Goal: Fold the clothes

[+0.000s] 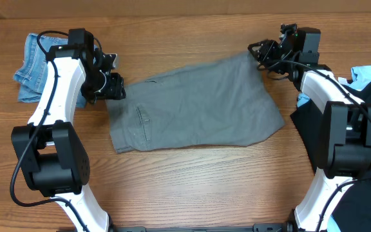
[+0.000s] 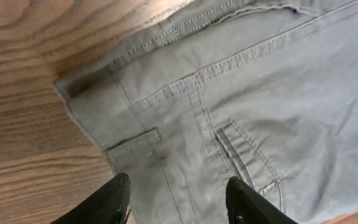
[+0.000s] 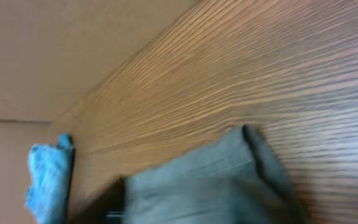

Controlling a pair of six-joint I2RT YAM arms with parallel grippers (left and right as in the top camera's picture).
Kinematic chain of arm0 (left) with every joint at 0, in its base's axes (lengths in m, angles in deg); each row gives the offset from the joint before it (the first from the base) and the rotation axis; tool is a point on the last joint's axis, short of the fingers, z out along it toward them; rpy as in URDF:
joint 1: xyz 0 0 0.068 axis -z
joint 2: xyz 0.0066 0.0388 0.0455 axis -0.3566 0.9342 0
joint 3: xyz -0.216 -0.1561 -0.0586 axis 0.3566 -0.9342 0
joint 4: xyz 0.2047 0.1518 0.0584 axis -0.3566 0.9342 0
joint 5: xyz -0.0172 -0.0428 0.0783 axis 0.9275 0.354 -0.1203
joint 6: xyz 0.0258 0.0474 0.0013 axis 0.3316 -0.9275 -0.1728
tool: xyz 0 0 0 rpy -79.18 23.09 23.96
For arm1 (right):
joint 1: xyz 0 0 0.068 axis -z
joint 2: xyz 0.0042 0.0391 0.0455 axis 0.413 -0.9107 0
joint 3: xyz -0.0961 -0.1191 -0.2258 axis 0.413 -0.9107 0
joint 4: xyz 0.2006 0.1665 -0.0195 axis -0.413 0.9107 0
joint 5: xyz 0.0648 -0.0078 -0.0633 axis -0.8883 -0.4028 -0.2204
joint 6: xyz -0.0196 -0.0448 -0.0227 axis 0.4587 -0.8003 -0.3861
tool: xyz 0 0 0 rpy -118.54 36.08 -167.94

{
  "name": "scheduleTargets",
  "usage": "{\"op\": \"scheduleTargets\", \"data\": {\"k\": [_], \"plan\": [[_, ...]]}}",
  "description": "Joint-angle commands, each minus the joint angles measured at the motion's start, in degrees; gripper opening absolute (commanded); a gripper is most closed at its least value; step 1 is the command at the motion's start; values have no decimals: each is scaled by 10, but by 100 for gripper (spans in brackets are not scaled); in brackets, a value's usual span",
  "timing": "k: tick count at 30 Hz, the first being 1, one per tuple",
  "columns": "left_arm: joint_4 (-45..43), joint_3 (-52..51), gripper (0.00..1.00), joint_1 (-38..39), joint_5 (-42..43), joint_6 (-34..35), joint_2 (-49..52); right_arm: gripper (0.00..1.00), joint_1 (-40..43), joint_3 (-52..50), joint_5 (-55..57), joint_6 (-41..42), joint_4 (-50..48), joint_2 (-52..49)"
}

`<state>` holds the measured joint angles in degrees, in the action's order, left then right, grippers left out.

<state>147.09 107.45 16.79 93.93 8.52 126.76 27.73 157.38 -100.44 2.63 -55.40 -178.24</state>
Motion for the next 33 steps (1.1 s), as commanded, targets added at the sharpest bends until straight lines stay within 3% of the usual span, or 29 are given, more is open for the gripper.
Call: {"op": "scheduleTargets", "data": {"k": [1,4,7,11,14,17,23,26,28,33], "plan": [[-3,12,56,2,5,-6,7,95,0,12,59,-14,-3,-2],[0,12,61,2,7,-7,7,95,11,12,52,-32,11,0],[11,12,61,4,7,-12,7,86,34,12,15,-33,65,9],[8,12,63,23,23,-50,7,79,65,12,-26,-71,189,38],[4,12,63,46,26,-79,7,76,82,12,-23,-148,317,76],[-7,12,56,71,26,-105,7,74,94,12,-13,-199,429,120],[-39,5,33,96,19,-118,16,73,90,9,52,-197,633,152],[-38,3,28,98,20,-115,31,70,77,-16,89,-195,666,151],[-39,3,30,97,20,-109,44,71,72,-40,106,-188,662,151],[-40,3,26,96,16,-109,87,70,72,-125,117,-131,575,151]]}}
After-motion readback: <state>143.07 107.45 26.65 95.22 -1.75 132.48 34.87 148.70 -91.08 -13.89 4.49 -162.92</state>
